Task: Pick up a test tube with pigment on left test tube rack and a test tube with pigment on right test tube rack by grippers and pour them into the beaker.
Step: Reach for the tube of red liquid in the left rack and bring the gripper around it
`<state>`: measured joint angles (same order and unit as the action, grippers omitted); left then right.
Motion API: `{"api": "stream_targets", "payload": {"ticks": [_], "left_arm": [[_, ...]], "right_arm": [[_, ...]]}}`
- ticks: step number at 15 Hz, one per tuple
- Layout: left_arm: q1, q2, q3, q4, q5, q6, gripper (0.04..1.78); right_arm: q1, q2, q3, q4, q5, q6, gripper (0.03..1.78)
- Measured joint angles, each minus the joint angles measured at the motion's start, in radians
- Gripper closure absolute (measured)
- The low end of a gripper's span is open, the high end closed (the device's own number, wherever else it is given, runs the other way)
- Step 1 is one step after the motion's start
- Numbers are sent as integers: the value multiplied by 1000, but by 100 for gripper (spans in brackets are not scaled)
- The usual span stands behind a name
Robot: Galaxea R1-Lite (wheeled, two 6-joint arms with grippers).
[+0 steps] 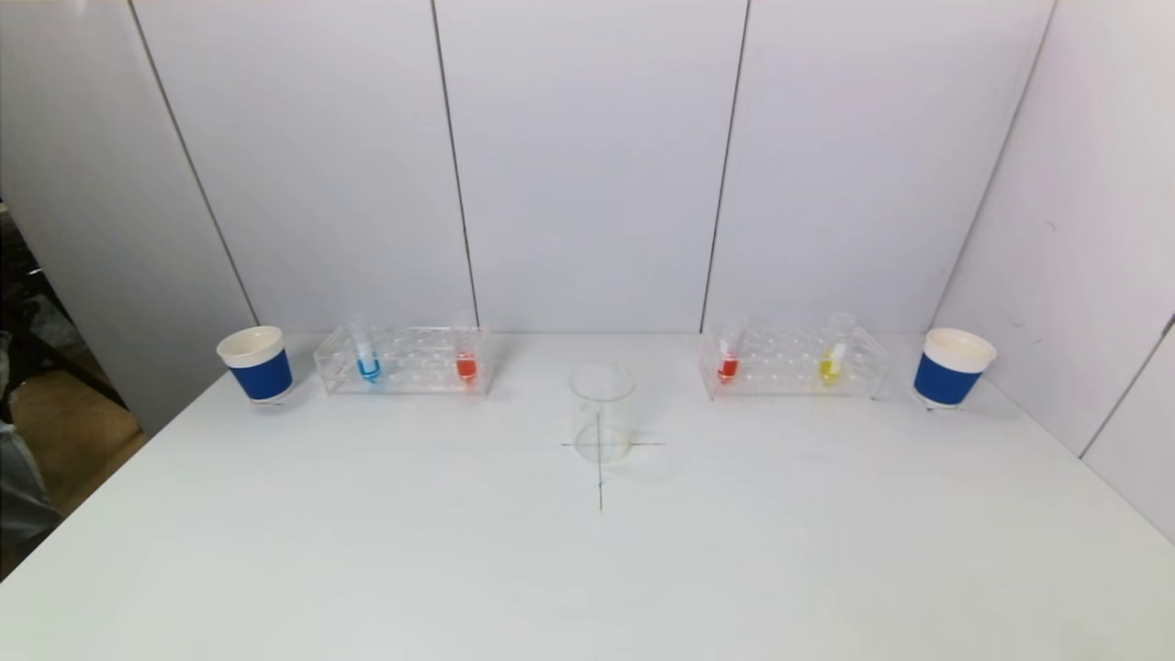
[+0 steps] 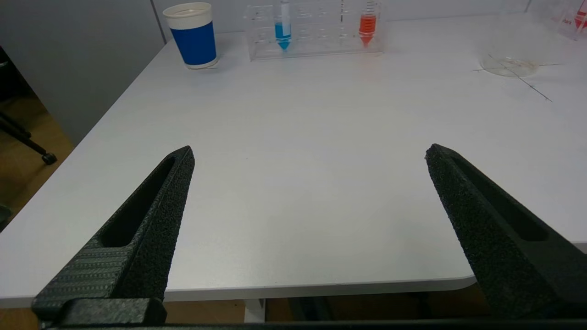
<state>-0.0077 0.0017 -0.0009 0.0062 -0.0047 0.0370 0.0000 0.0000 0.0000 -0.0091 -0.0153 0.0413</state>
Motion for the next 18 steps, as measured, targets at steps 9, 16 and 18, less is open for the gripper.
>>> {"api": "stream_targets", "payload": {"ticks": [9,16,18], "left_arm": [[0,13,-86,50,4,17,6],[-6,426,-469,26,-18,36,6],[-7,613,-515,-89,-34,46,6]], "right_arm": [[0,0,0,0,-1,0,5],[0,0,0,0,-1,0,5],[0,0,0,-1,-1,0,5]]}}
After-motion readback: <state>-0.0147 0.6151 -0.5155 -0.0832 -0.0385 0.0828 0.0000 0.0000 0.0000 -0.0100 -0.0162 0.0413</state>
